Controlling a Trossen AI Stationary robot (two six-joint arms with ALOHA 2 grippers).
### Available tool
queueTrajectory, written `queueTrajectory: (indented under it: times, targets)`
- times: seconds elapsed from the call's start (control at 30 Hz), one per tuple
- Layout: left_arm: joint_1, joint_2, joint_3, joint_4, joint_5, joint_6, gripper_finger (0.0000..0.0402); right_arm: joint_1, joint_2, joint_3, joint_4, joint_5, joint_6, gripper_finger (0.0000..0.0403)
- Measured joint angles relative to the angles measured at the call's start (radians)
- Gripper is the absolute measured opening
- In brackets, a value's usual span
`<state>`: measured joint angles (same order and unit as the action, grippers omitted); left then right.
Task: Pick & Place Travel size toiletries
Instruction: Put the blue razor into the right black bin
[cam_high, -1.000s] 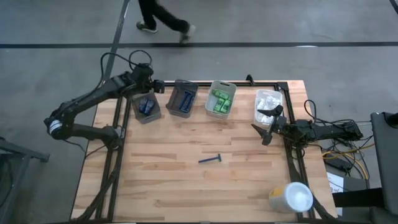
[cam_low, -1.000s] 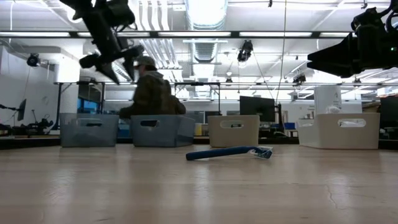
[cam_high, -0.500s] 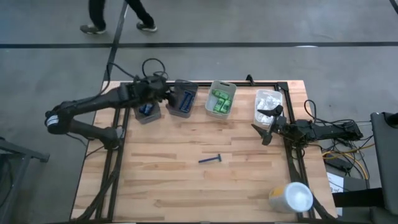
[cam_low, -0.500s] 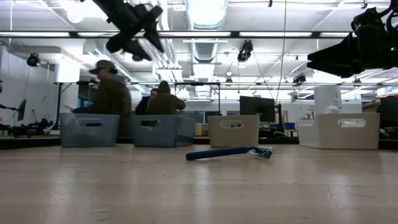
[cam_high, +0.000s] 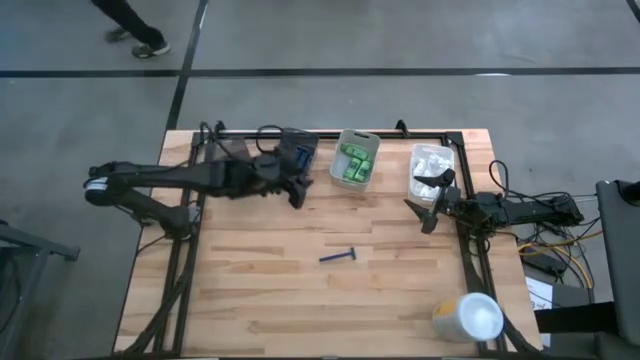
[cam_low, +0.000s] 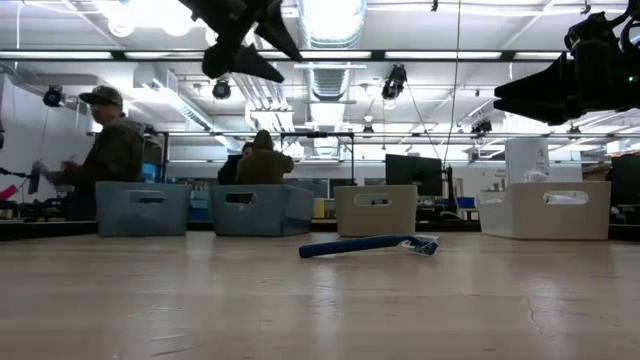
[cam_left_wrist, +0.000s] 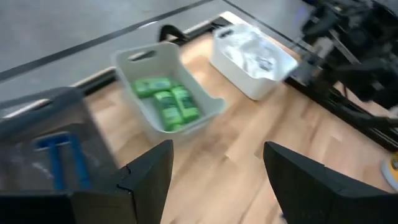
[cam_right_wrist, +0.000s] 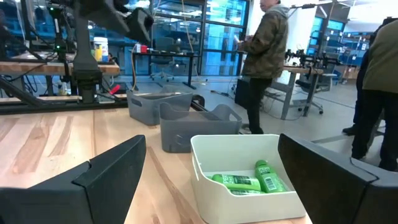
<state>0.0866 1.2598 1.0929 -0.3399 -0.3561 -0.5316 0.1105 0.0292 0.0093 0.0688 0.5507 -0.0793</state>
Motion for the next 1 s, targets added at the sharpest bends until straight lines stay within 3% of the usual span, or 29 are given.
queueTrajectory:
  times: [0.47,0.8,1.0]
  targets:
    - [-0.188,0.280,0.005,0.157,-0.001,0.119,0.0254,0.000,0.000,0.000,0.000,0.000,-0.001,0.0364]
    - [-0.265,0.491,0.119,0.170,0.003,0.413,0.0255,0.000,0.000,0.000,0.000,0.000,-0.002,0.0364]
    - [-0.274,0.599,0.210,0.170,0.003,0.444,0.0255,0.000,0.000,0.000,0.000,0.000,0.000,0.0364]
